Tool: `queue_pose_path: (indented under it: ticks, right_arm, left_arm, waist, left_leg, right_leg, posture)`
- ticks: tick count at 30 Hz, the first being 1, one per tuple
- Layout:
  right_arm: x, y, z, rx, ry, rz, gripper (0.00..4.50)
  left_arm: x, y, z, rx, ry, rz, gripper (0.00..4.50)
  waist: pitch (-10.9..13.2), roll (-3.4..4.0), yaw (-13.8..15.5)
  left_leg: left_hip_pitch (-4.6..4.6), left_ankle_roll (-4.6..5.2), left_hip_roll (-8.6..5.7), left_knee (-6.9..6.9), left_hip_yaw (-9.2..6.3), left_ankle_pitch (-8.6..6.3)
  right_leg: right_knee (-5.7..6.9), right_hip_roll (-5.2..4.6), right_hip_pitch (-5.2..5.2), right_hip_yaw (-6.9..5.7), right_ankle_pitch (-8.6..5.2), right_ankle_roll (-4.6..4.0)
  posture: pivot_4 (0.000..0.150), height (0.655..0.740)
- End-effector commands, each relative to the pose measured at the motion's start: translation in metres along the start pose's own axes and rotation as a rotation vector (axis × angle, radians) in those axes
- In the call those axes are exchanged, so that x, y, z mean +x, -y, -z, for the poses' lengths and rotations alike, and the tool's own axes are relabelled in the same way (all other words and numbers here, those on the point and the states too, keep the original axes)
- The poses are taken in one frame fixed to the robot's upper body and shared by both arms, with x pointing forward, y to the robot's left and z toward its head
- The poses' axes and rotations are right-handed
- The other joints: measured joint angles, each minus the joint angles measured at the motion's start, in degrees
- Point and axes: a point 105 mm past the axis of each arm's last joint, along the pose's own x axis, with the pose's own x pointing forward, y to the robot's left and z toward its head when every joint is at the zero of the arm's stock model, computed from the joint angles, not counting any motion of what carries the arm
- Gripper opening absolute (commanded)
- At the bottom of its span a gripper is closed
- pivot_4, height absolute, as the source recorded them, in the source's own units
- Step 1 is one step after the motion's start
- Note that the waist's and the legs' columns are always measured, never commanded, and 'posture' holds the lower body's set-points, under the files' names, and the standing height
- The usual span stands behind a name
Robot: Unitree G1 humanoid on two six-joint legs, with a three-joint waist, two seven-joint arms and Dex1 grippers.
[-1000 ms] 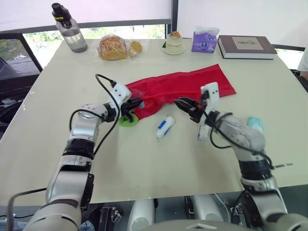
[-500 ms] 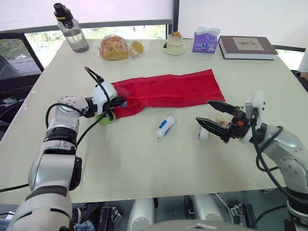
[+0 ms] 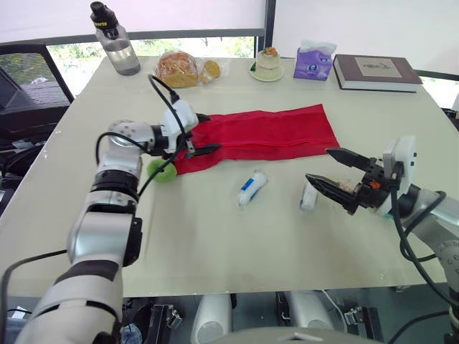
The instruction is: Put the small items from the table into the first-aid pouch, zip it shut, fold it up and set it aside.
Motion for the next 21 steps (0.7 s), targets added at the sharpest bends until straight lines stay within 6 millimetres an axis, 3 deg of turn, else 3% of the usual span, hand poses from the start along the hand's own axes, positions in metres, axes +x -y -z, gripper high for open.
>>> queue_pose_path:
  ticks: [1,8,16,17,18,21]
  right_arm:
    - [0.002,-0.01,-0.018,-0.043,0.035,-0.021,4.5]
    - [0.001,-0.01,-0.023,-0.052,0.029,0.011,4.5]
    - [-0.006,-0.009,-0.02,-0.054,0.015,0.041,4.5]
    - [-0.007,-0.009,-0.02,-0.055,0.013,0.045,4.5]
    - [-0.007,-0.008,-0.02,-0.057,0.012,0.048,4.5]
    - [-0.008,-0.007,-0.021,-0.059,0.012,0.059,4.5]
  left_arm:
    - [0.011,-0.001,-0.011,0.024,0.017,-0.03,4.45]
    - [0.05,0.012,-0.006,0.098,-0.061,-0.048,4.45]
    - [0.067,0.007,0.001,0.122,-0.127,-0.137,4.45]
    - [0.069,0.007,0.0,0.118,-0.124,-0.147,3.96]
    - [0.07,0.006,-0.001,0.115,-0.12,-0.155,3.78]
    - [0.074,0.007,-0.005,0.11,-0.105,-0.155,2.41]
  waist:
    - [0.0,0.0,-0.1]
    - [0.0,0.0,0.3]
    - [0.0,-0.02,0.1]
    - [0.0,-0.02,0.1]
    - [0.0,-0.02,0.1]
    - [0.0,-0.02,0.1]
  left_leg:
    - [0.01,0.0,0.0,0.0,0.0,0.0]
    - [0.0,0.0,-0.06,0.06,-0.05,0.0]
    - [-0.1,0.0,-0.12,0.18,-0.11,0.0]
    - [-0.1,0.0,-0.12,0.18,-0.12,0.0]
    - [-0.1,0.0,-0.11,0.18,-0.12,0.0]
    - [-0.11,0.0,-0.11,0.18,-0.12,0.0]
  right_leg:
    - [0.03,0.0,0.0,0.0,0.0,0.0]
    - [0.06,0.02,0.03,0.04,0.0,0.0]
    - [0.07,0.05,0.03,0.1,0.0,0.02]
    - [0.07,0.05,0.03,0.09,0.0,0.02]
    - [0.07,0.06,0.03,0.09,0.0,0.02]
    - [0.07,0.06,0.03,0.1,0.01,0.02]
  posture:
    - [0.15,0.74]
    - [0.15,0.74]
    - [0.15,0.74]
    - [0.15,0.74]
    - [0.15,0.74]
    - [0.15,0.74]
